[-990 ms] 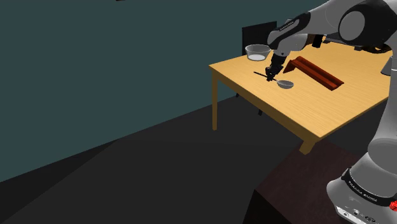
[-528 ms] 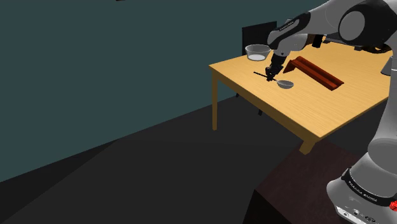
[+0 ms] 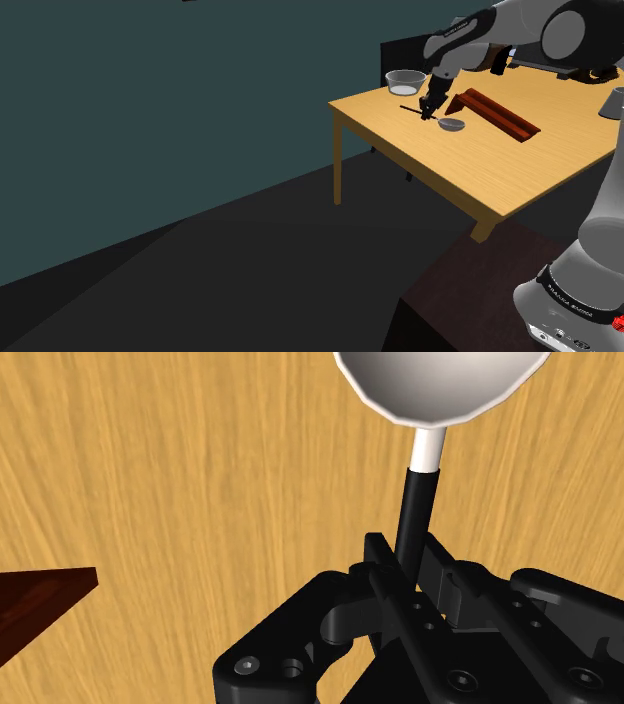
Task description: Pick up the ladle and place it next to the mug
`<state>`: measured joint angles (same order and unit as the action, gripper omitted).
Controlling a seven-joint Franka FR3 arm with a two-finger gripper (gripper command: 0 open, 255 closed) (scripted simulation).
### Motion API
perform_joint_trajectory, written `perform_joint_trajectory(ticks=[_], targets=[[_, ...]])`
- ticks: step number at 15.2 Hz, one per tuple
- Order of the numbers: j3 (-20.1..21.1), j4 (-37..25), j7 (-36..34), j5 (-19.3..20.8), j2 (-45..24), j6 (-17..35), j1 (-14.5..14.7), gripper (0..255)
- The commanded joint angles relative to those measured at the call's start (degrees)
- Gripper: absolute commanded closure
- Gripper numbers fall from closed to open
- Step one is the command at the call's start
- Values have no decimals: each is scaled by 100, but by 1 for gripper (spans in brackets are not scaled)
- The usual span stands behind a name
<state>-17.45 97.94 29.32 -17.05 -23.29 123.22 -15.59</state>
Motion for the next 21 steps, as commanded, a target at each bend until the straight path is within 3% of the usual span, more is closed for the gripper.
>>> perform_joint_trajectory(ticks=[1, 21], targets=[[-13, -84, -52, 41, 60, -137, 16, 255], [-110, -1108, -350, 288, 428, -1487, 11, 255]])
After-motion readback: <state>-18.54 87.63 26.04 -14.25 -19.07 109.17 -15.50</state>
